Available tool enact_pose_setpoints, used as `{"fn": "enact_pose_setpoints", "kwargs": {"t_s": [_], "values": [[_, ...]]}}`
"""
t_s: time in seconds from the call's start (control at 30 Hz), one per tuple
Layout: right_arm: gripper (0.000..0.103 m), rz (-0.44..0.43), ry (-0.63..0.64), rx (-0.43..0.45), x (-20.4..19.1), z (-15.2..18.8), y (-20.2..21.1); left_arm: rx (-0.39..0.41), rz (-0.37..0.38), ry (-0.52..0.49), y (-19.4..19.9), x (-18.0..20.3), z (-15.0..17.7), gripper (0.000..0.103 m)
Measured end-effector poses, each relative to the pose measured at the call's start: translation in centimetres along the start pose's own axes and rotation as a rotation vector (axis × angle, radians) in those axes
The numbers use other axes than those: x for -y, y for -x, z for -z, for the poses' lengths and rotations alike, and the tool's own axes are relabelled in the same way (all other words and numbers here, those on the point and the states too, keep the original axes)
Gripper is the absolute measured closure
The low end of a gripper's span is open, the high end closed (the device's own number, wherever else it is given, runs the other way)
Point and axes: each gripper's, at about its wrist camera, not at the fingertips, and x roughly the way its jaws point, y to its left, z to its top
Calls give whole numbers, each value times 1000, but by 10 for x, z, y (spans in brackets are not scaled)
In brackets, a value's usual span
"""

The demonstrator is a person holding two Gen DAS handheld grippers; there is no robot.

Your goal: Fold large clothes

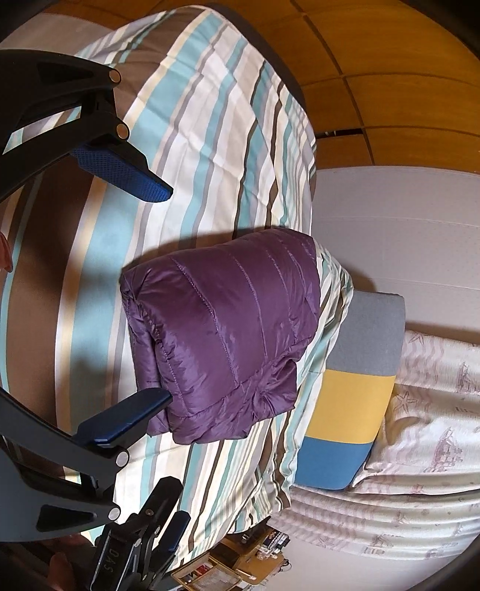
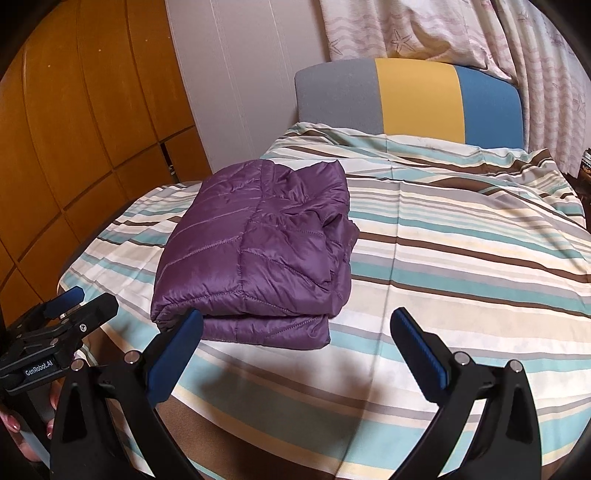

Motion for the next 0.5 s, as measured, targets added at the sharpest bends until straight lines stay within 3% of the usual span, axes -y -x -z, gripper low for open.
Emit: {"fn": "enact_pose_setpoints", "kwargs": {"t_s": [0.5], "values": [[2,3,-9,-4,4,1,0,12,-21,-35,1,7,4,3]]}}
